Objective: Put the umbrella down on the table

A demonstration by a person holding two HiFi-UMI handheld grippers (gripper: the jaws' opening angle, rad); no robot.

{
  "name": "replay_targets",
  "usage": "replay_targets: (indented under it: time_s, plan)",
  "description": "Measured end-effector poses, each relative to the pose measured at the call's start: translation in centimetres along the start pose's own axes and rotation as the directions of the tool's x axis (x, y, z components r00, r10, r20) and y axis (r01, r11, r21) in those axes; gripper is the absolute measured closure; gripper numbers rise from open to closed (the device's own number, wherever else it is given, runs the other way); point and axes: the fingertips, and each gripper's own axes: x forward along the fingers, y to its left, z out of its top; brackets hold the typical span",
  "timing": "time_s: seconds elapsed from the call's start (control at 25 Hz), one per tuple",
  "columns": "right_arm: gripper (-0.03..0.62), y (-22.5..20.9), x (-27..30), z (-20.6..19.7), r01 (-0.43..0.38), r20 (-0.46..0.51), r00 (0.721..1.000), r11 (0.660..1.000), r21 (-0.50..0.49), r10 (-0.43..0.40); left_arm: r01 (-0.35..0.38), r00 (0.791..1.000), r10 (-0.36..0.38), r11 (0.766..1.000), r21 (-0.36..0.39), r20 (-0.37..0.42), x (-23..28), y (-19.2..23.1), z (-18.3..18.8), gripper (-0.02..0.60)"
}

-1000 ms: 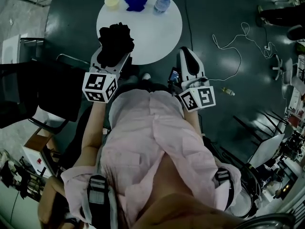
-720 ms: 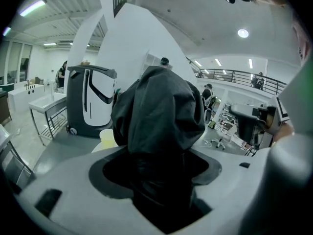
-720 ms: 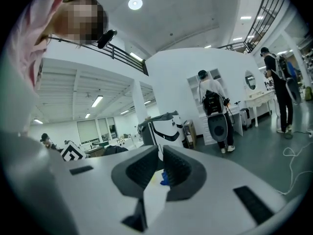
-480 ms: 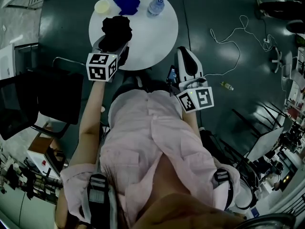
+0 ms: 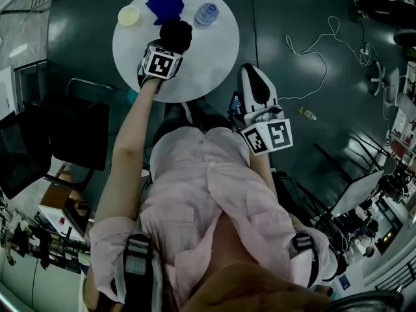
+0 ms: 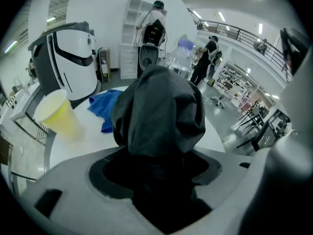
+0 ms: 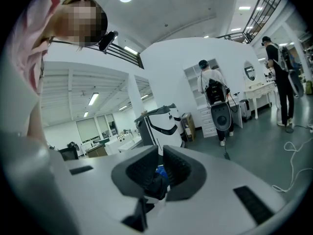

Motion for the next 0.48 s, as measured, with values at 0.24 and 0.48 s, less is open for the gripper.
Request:
replay_targets:
  time_s: [0.24,0.48]
  plan:
    - [0.562,-0.8,0.8,-0.6,0.017,-0.027,1.000,1.000,0.006,-0.016,-0.048,0.993,0.041,0.997,-0.064,-0.108,3.0,2.0,-1.3,0.267]
    - [0.562,-1.0,1.2,-1.0,0.014,-0.040,0.999,1.000,0.011,-0.013,-0.016,0.995,0.006,0.995,-0.096,-0.099,3.9,1.6,-1.9,0.267]
